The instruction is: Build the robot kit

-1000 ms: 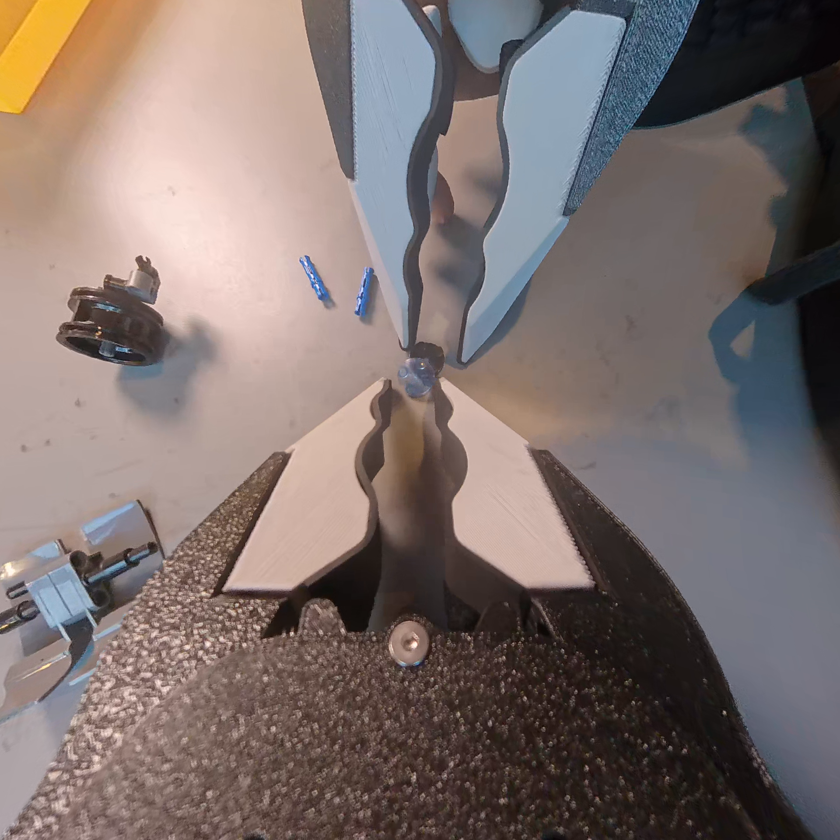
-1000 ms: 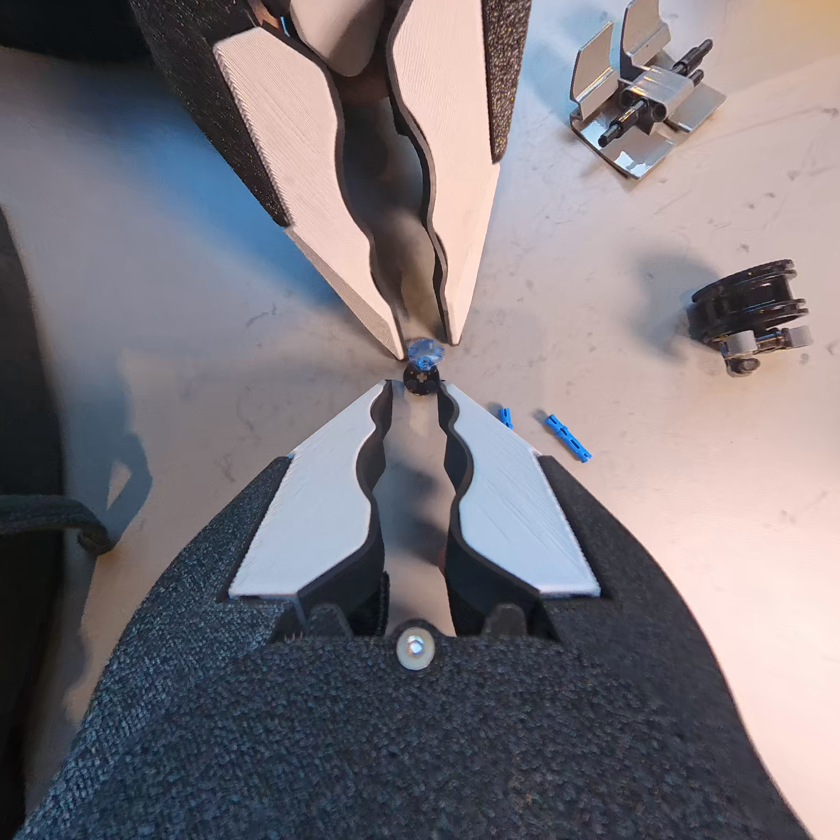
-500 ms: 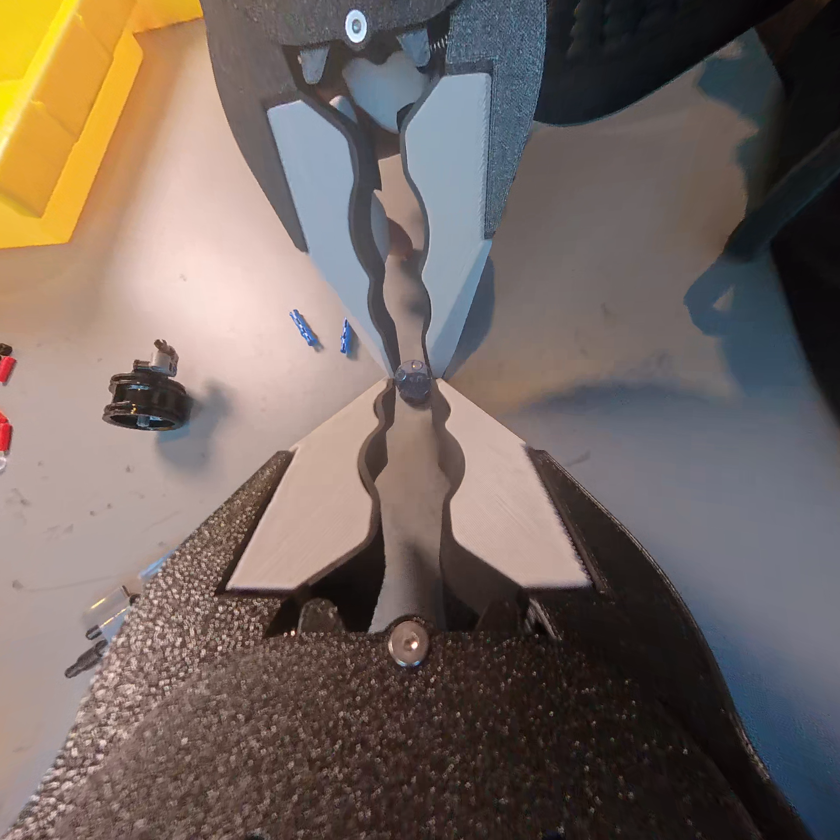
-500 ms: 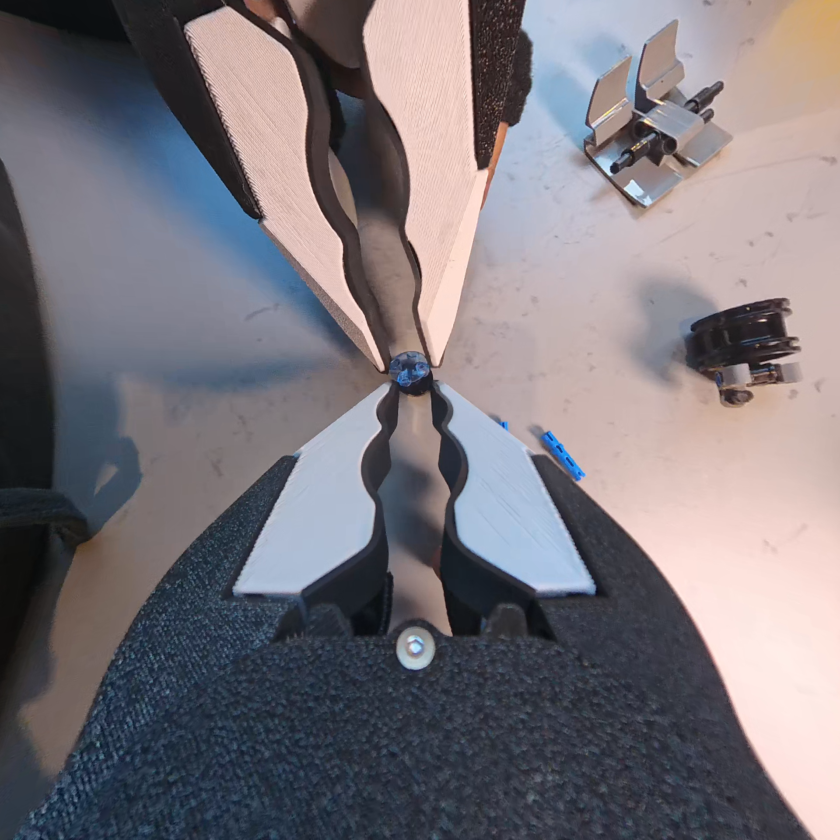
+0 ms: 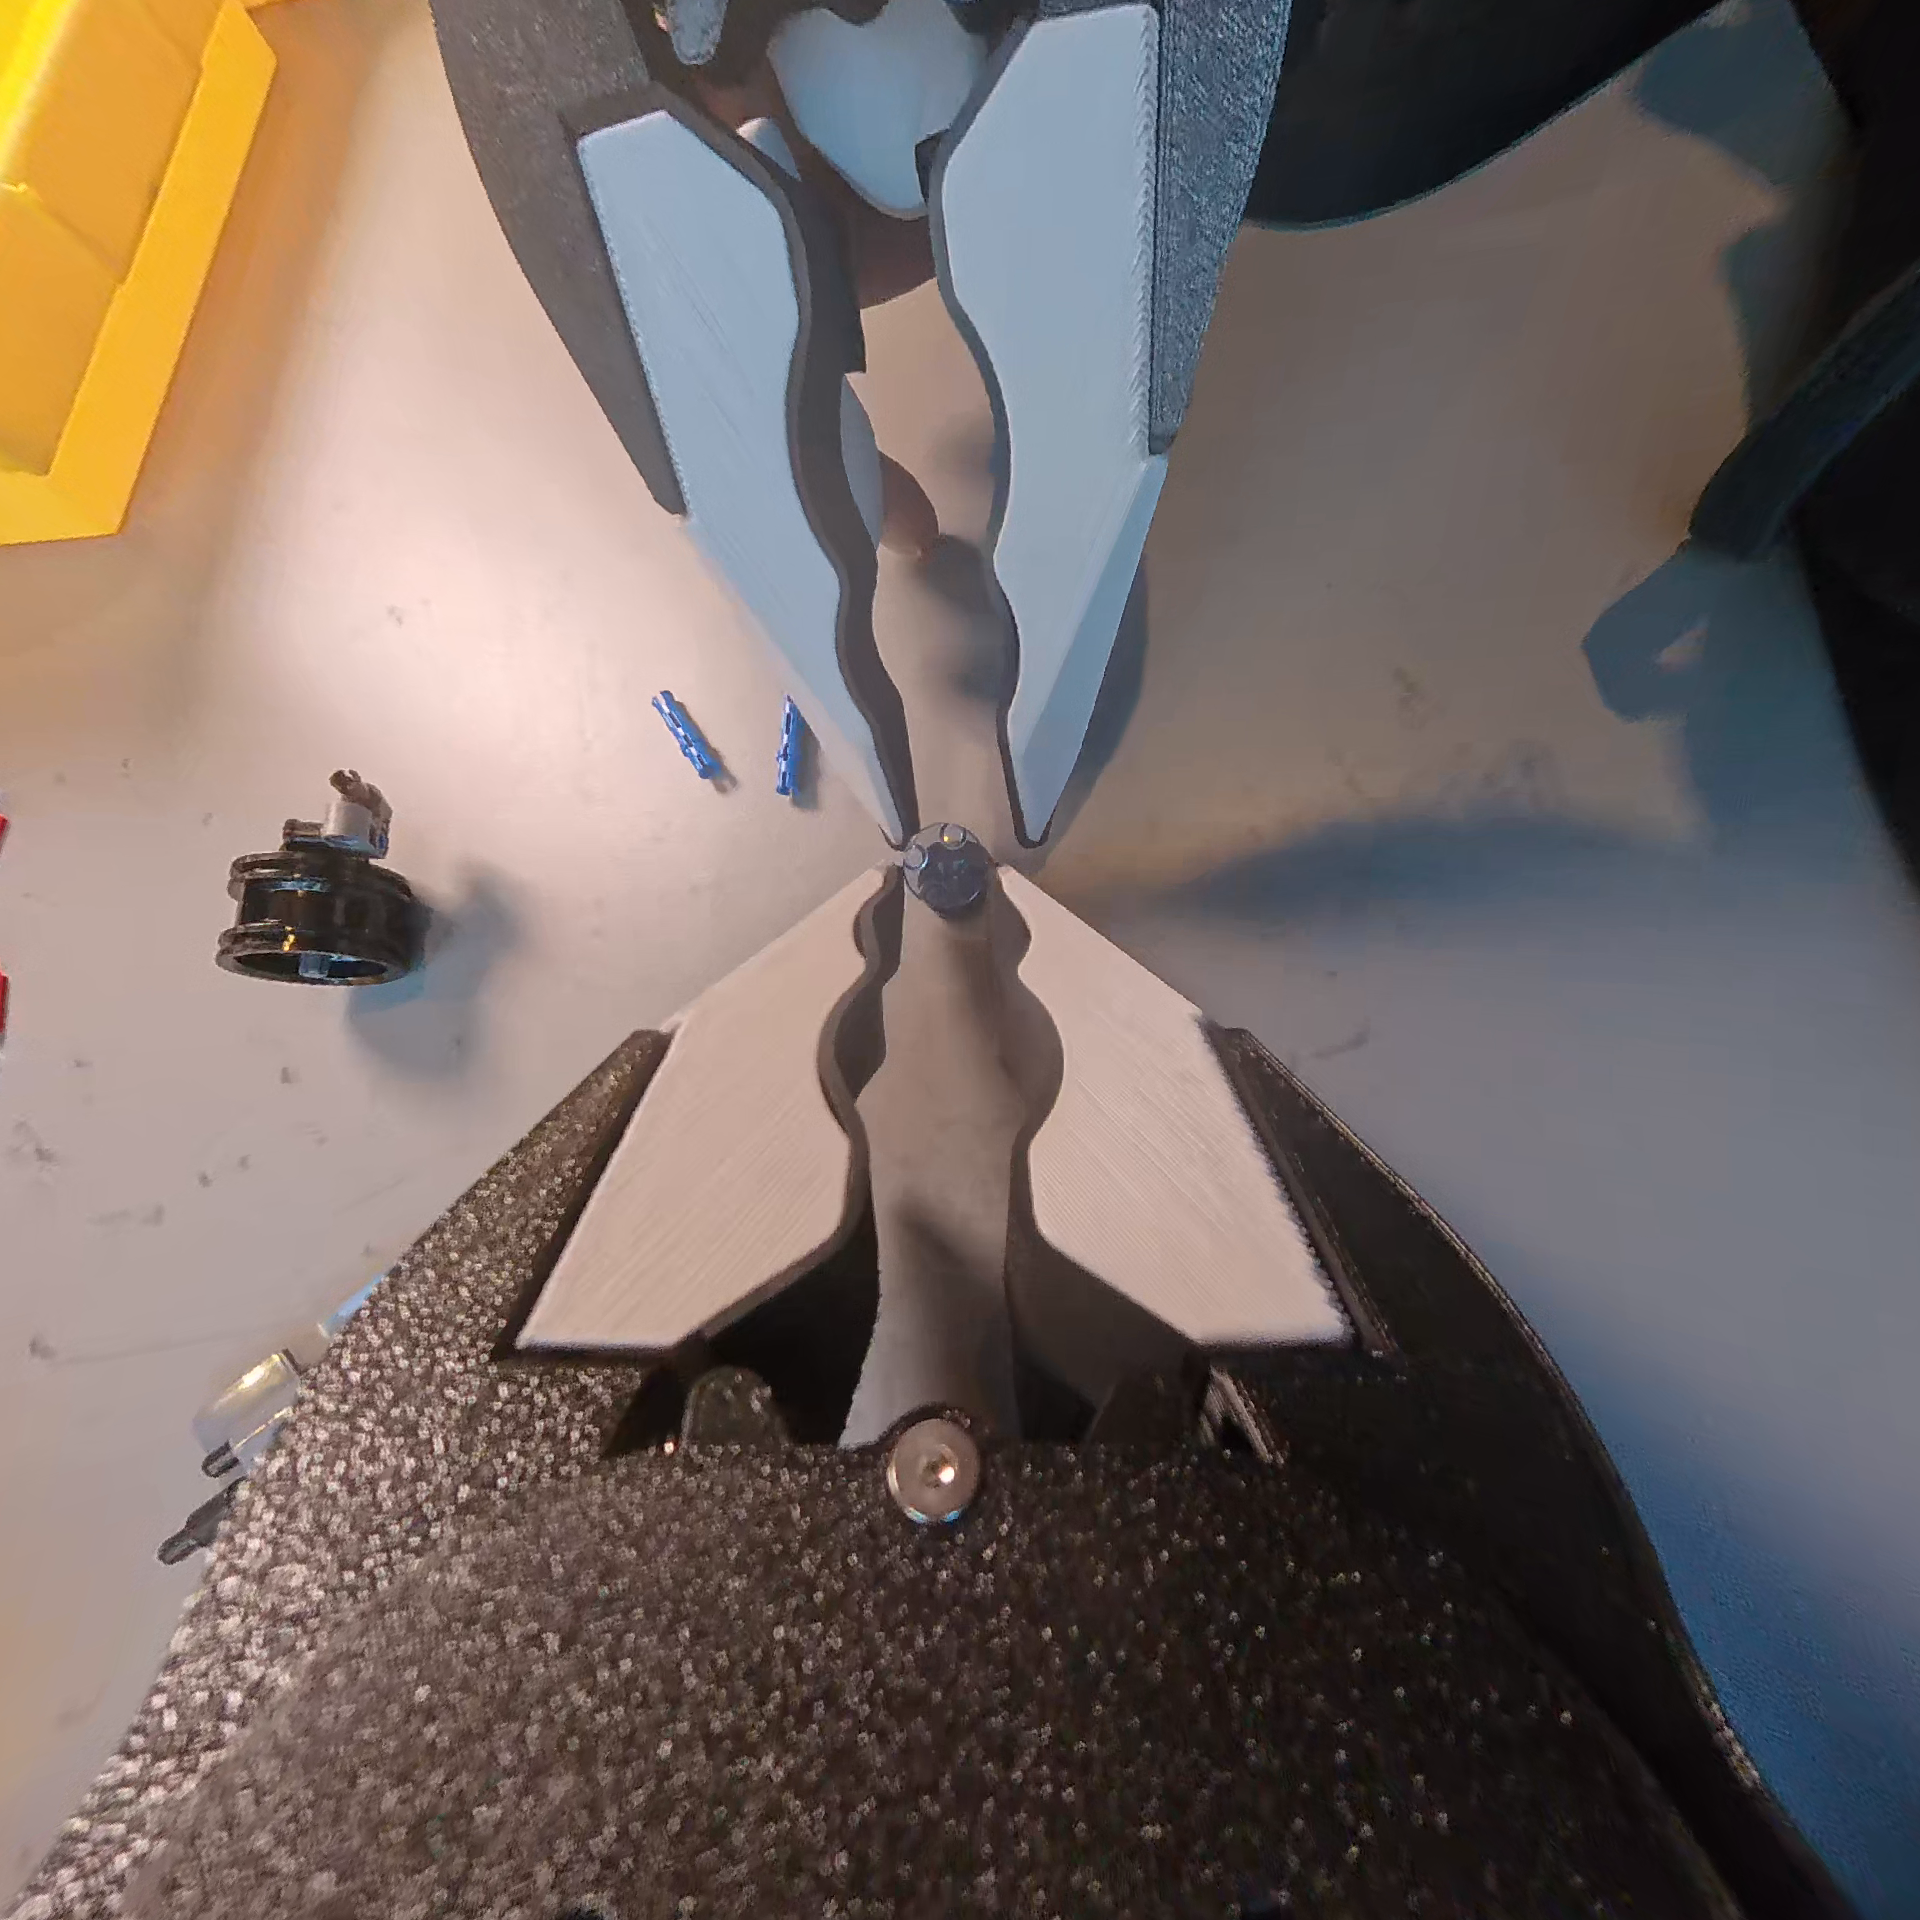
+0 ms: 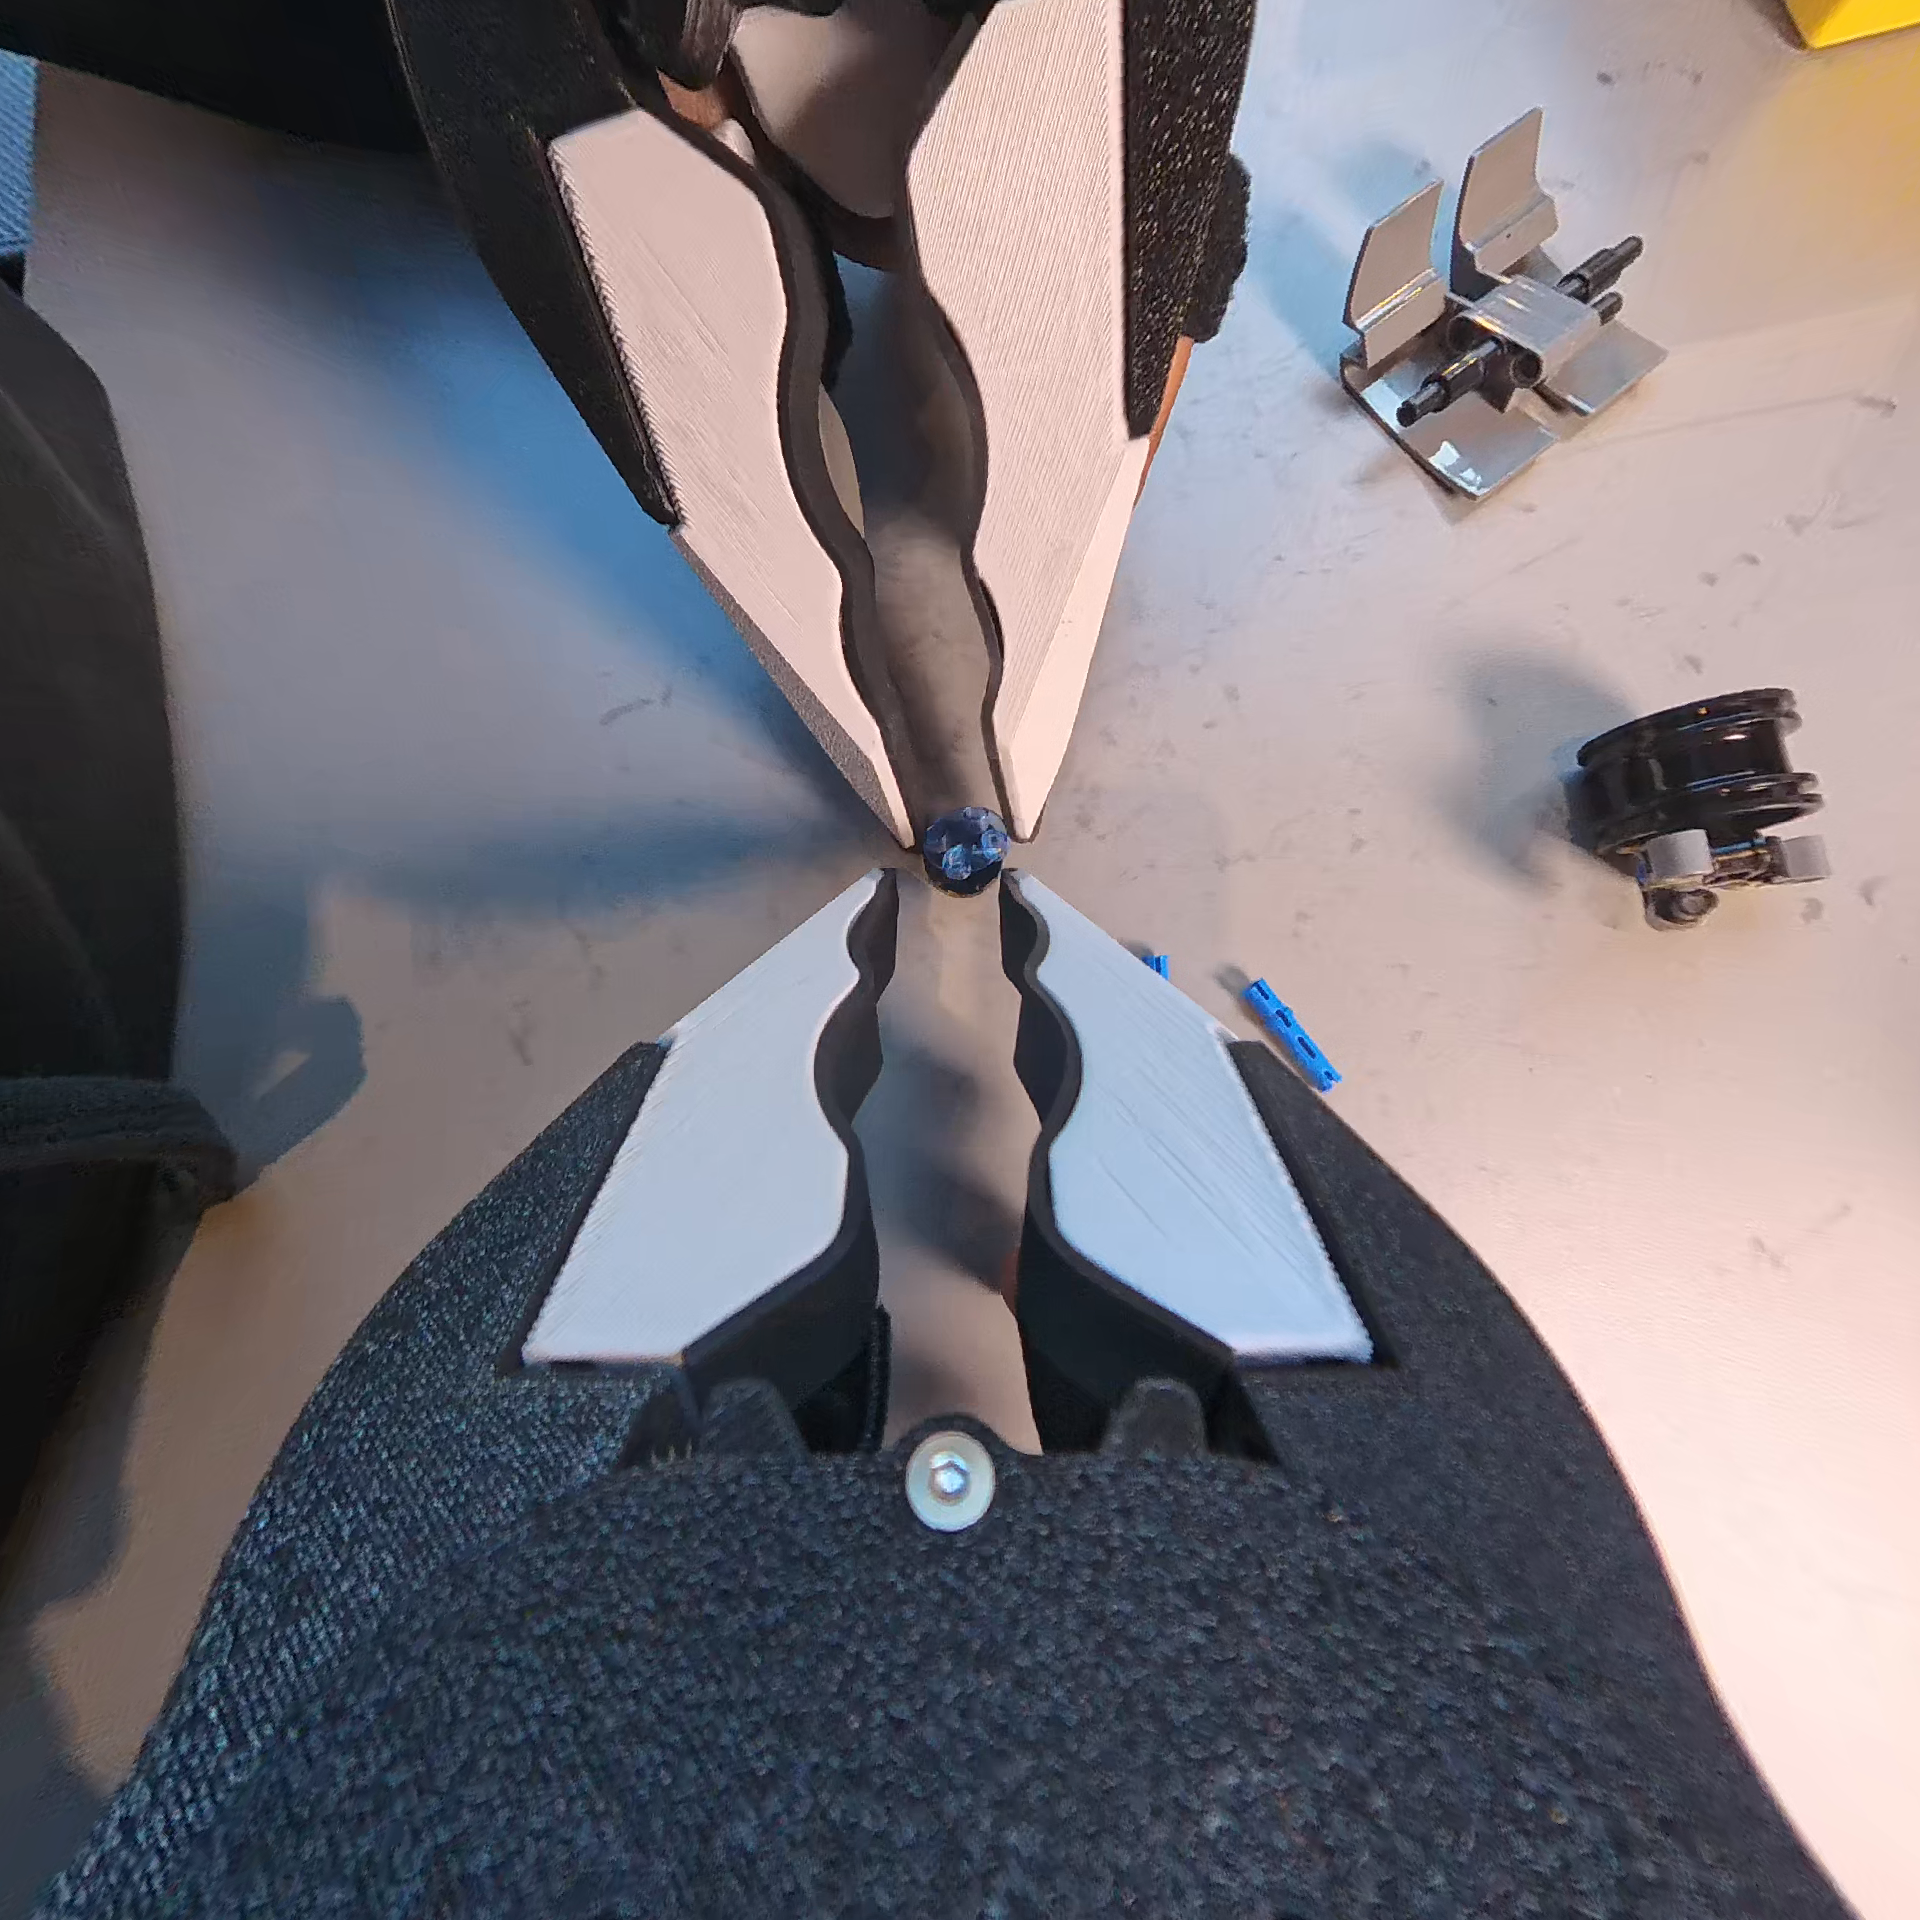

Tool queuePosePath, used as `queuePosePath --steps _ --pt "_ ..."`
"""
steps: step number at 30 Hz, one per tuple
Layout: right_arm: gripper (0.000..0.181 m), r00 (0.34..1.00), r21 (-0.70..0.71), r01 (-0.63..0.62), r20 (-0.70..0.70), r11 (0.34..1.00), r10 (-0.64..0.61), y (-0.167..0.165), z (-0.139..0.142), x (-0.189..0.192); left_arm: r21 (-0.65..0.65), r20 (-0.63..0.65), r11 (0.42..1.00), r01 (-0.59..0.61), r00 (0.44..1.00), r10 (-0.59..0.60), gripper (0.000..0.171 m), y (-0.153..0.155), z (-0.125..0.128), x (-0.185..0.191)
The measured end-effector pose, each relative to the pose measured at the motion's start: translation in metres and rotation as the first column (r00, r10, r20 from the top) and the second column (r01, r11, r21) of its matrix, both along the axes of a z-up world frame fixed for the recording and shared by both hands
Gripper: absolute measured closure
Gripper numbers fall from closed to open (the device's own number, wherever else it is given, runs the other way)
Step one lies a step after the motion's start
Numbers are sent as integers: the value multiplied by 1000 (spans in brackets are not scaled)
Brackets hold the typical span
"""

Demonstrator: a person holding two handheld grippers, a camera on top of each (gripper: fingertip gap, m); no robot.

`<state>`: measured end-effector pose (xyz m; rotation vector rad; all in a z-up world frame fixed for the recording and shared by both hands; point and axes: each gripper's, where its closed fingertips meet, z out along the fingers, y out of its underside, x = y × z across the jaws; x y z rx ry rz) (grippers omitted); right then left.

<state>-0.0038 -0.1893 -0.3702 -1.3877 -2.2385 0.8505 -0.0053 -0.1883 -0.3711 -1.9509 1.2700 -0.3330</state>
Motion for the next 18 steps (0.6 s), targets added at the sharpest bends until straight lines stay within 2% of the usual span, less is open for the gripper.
queuePosePath --steps 18 --pt "162 1000 20 3 17 1000 -3 1 -2 0 -23 29 1000 -5 1000 6 157 -1 3 1"
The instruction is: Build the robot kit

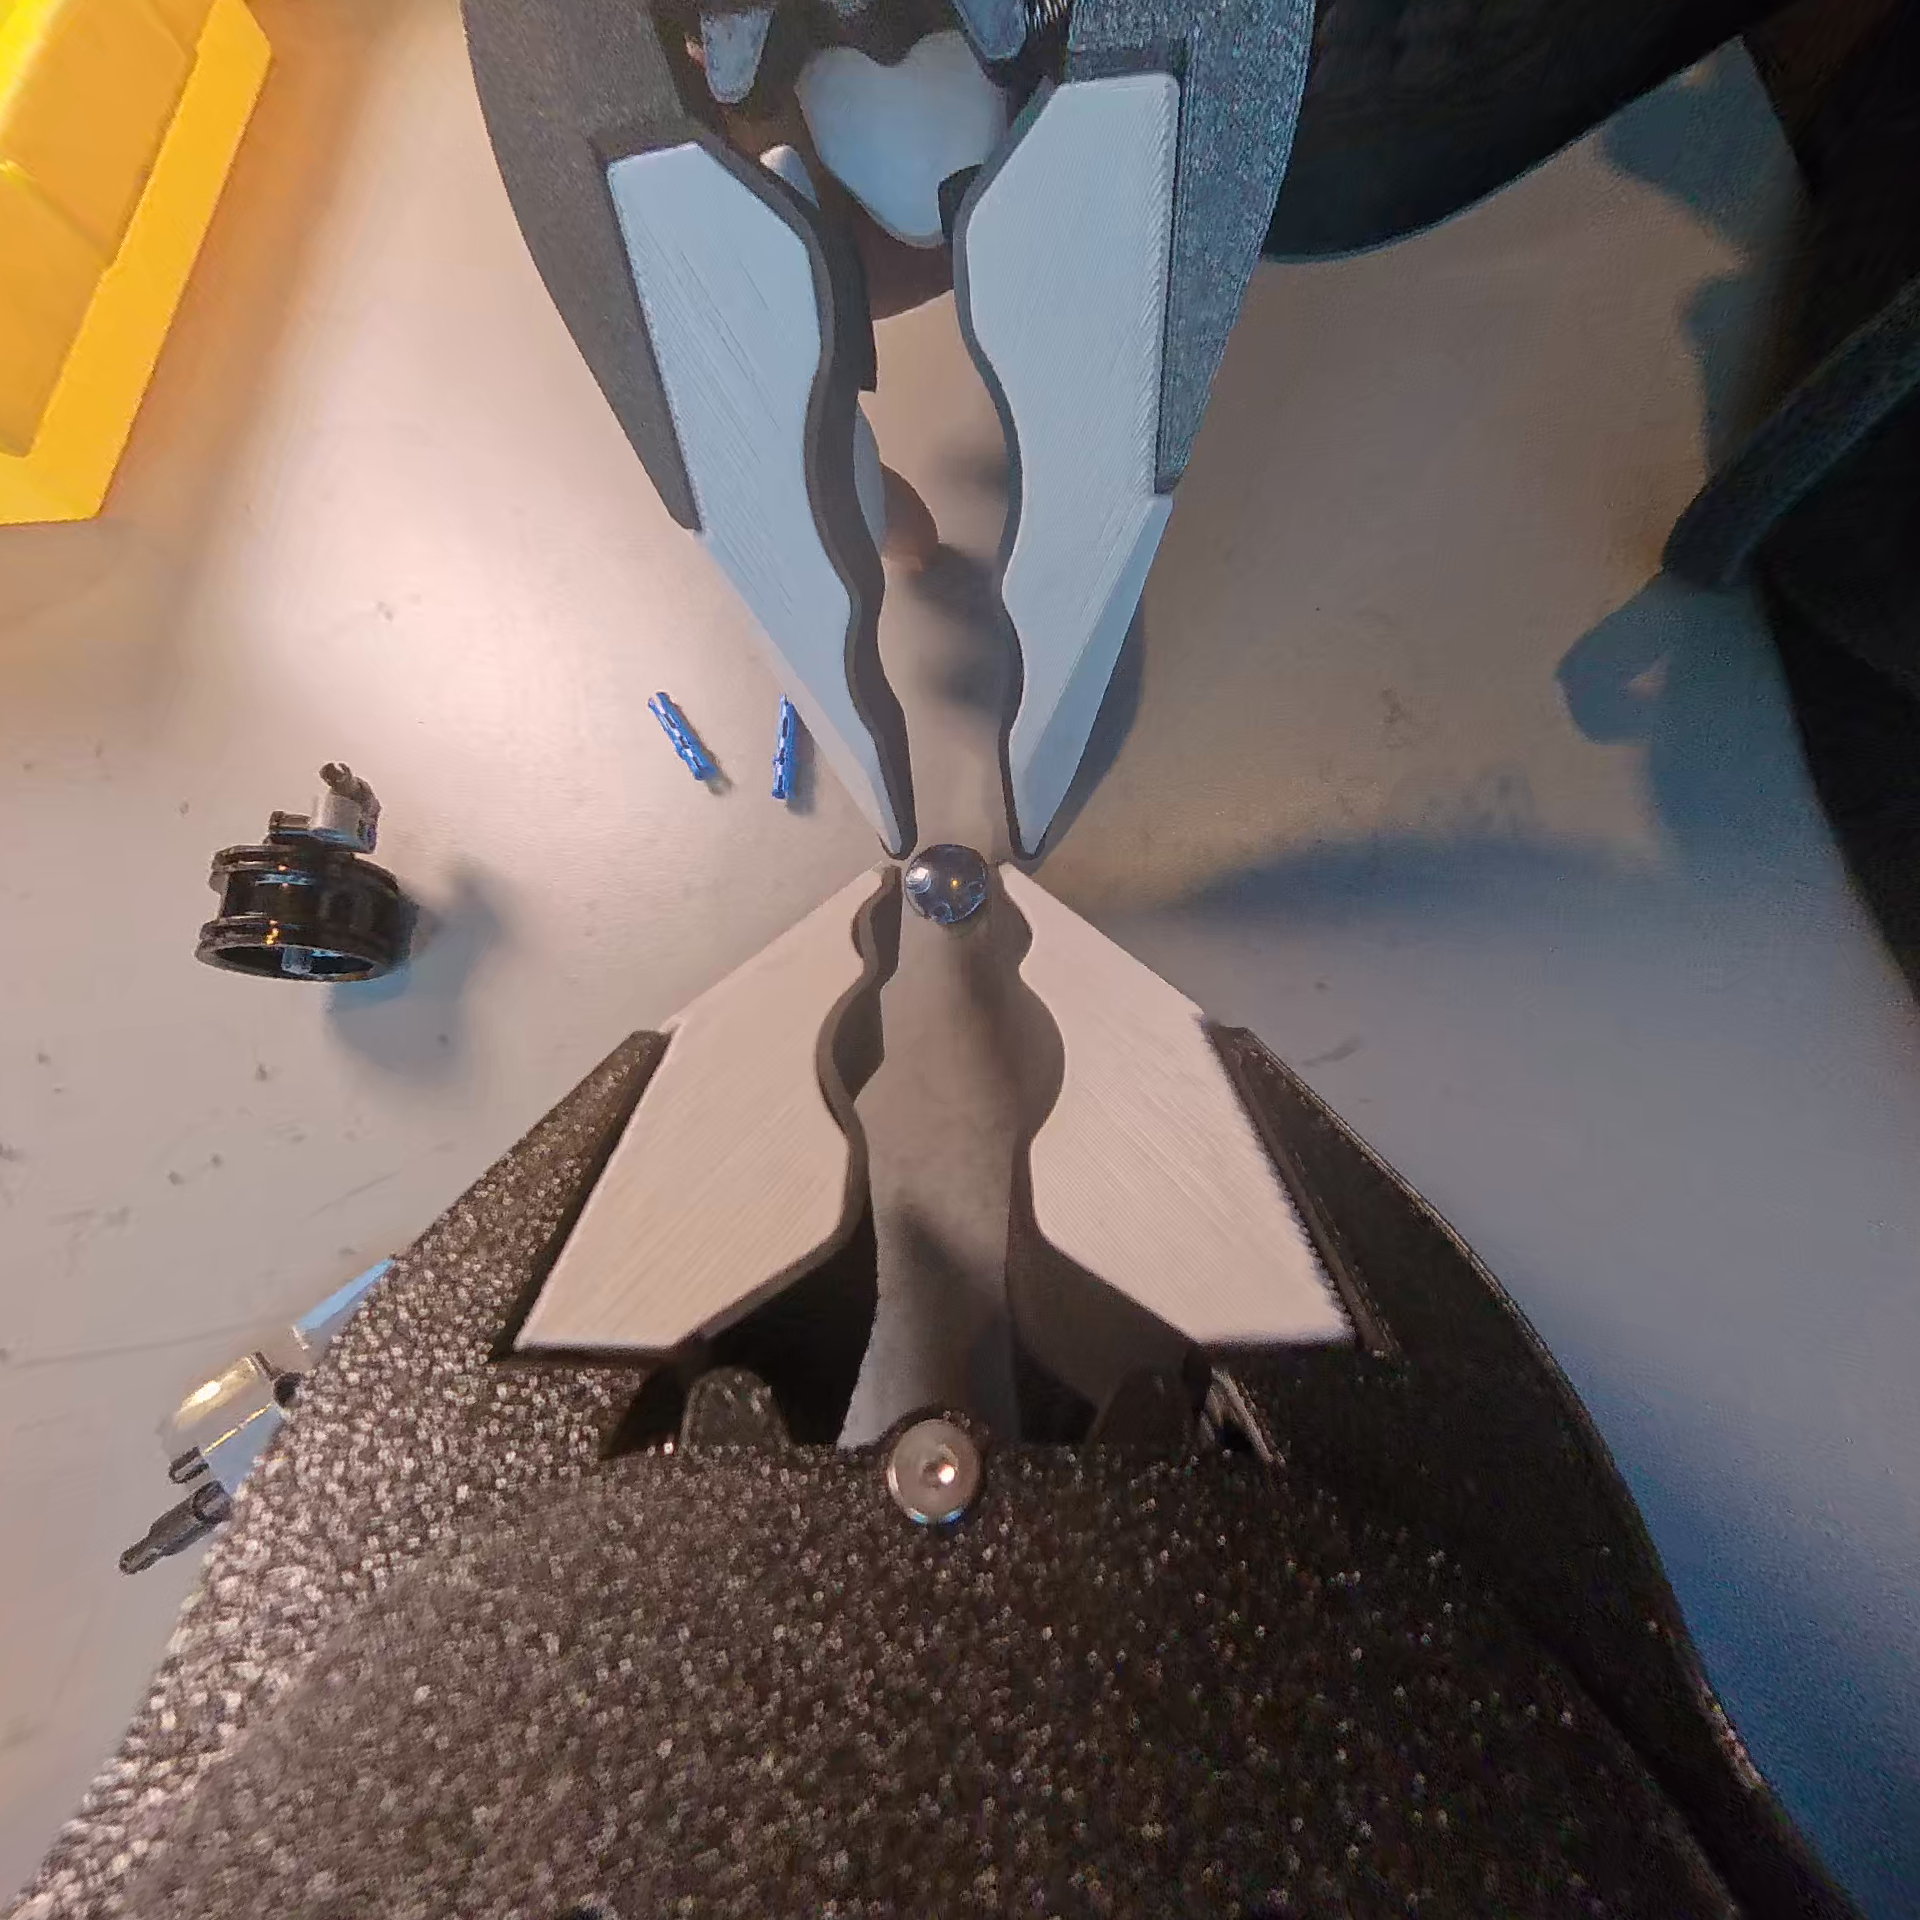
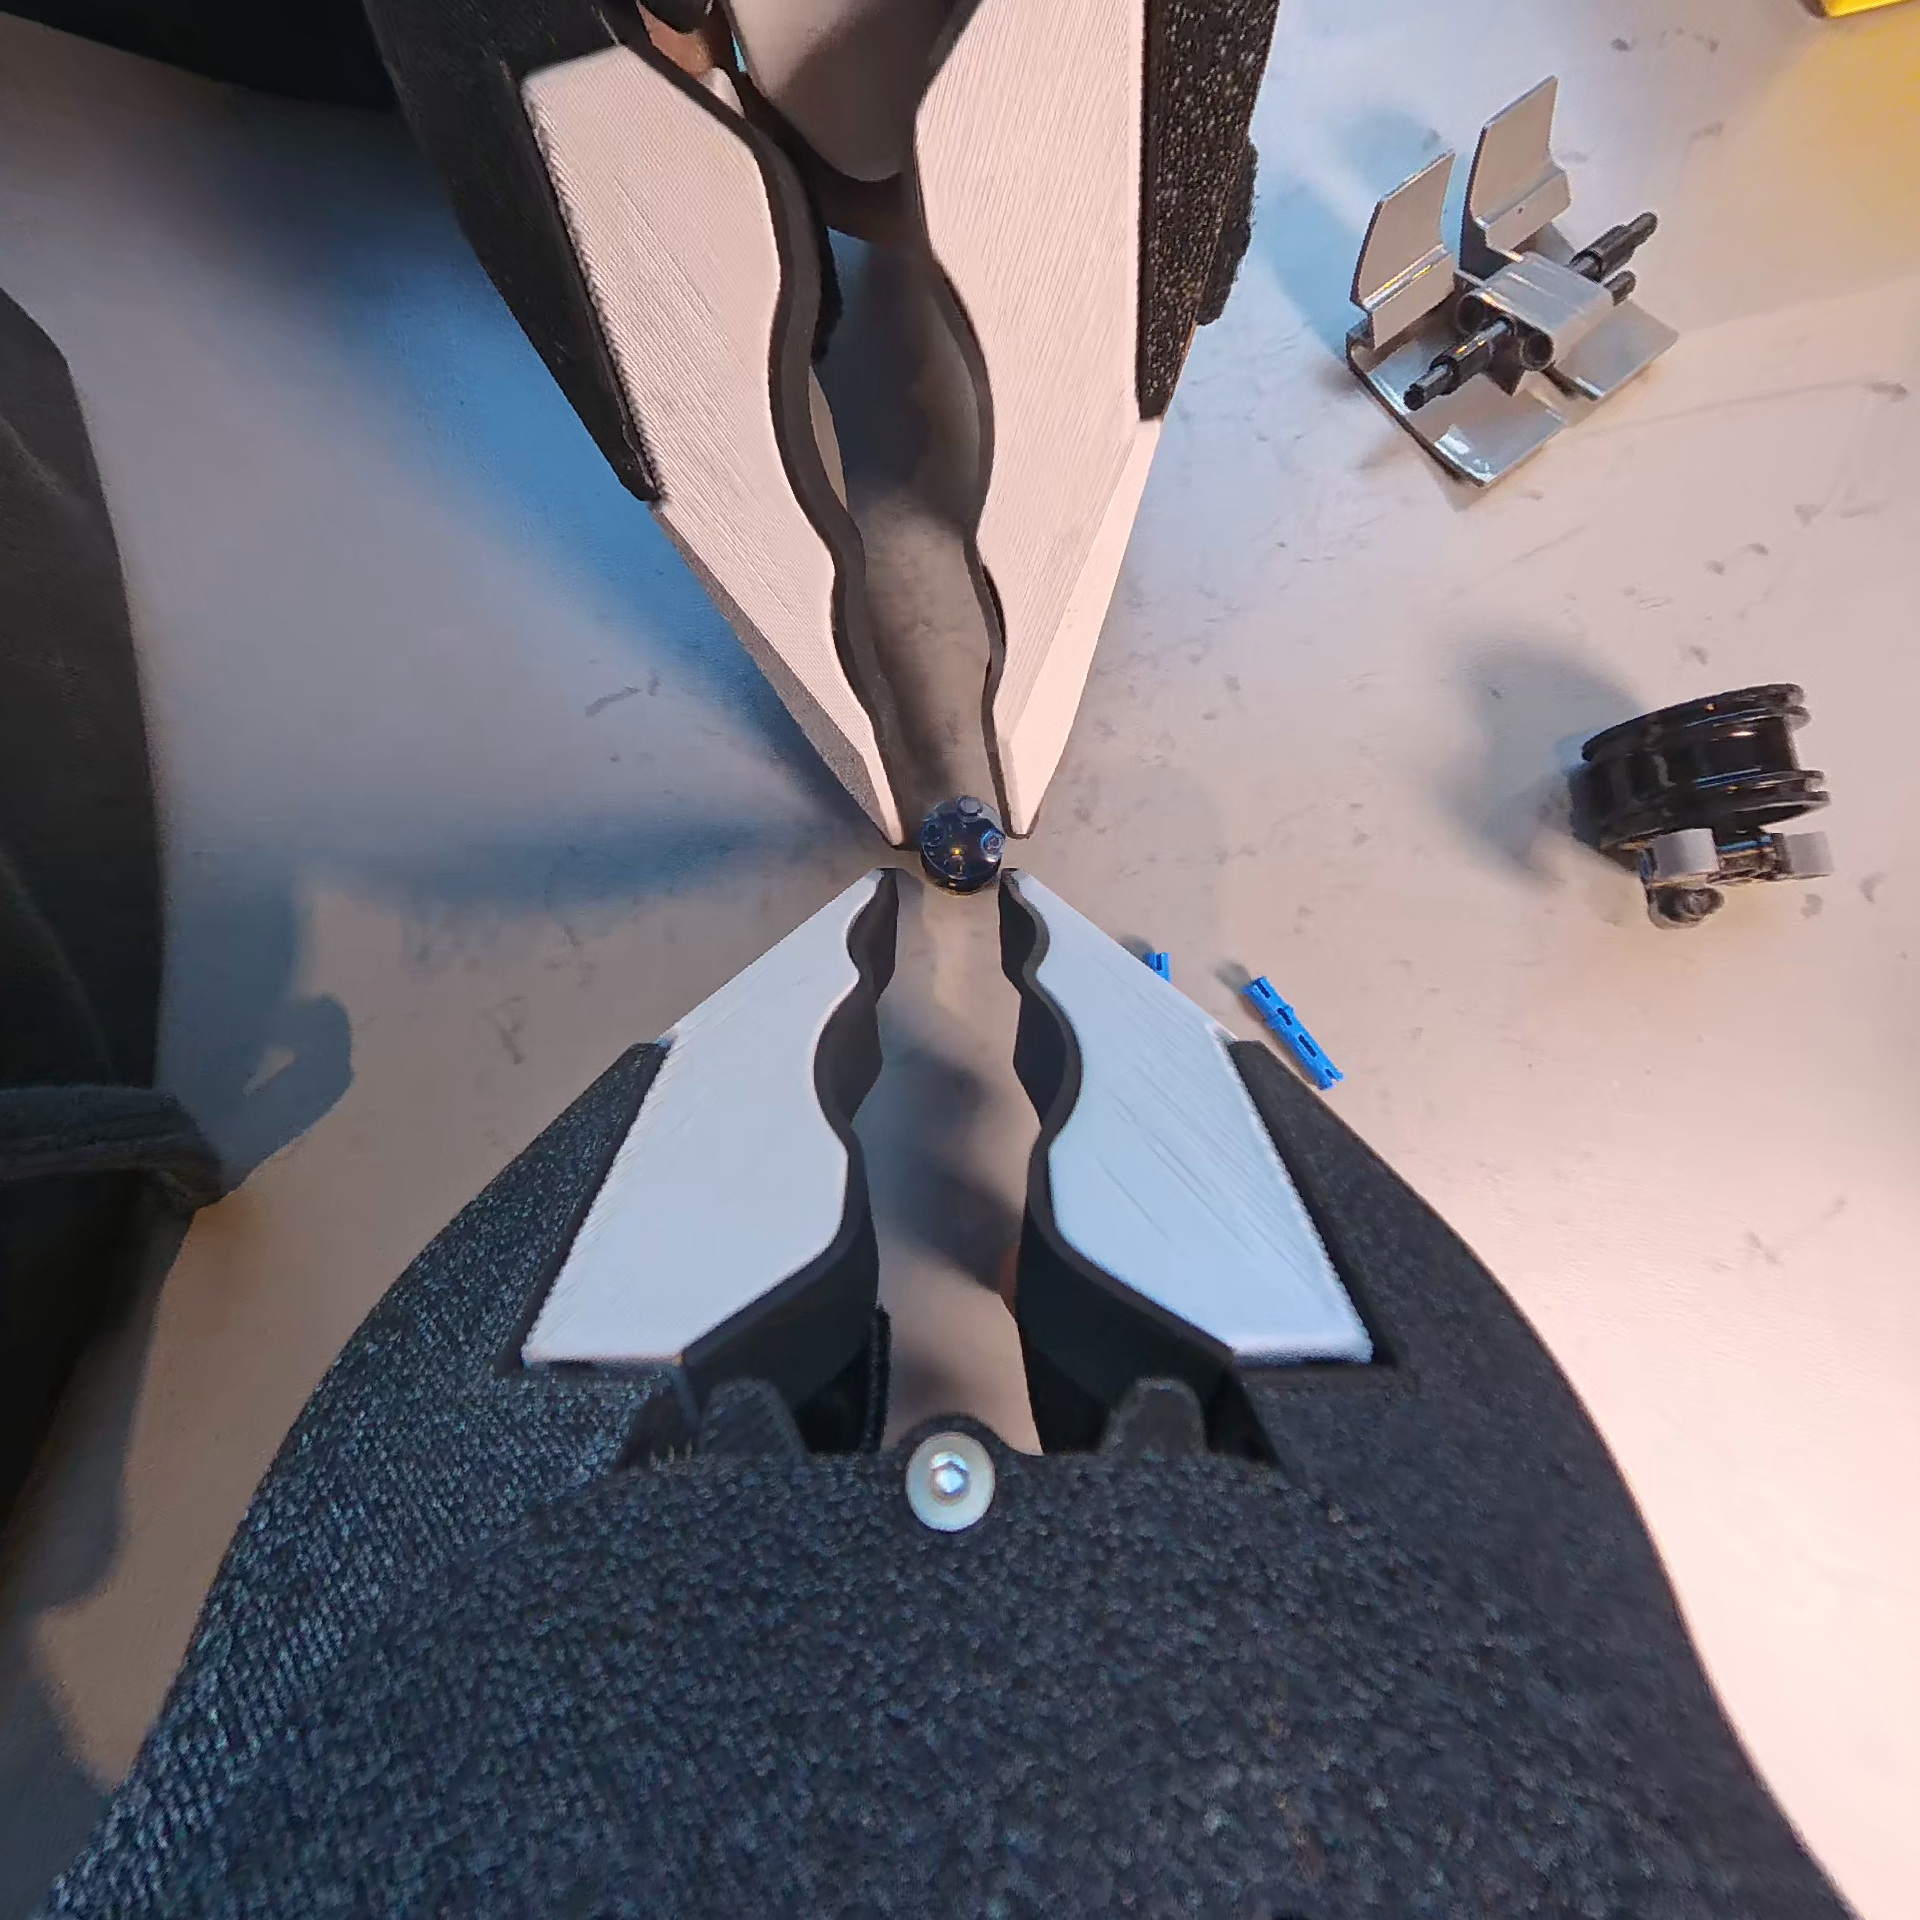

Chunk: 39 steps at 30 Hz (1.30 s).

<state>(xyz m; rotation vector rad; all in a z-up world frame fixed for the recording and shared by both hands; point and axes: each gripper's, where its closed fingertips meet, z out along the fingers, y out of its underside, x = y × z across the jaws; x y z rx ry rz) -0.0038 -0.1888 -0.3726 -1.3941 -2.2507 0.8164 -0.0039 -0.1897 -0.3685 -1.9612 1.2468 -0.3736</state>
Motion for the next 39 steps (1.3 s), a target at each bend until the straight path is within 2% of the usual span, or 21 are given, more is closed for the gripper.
queuePosePath --steps 8,39 --pt "161 1000 17 12 17 1000 -12 0 -2 -3 -50 17 999 -15 1000 16 157 -4 -1 -10" --pt "161 997 11 54 60 999 -54 -2 -1 -5 -57 25 998 -25 999 27 159 -5 -2 -3"
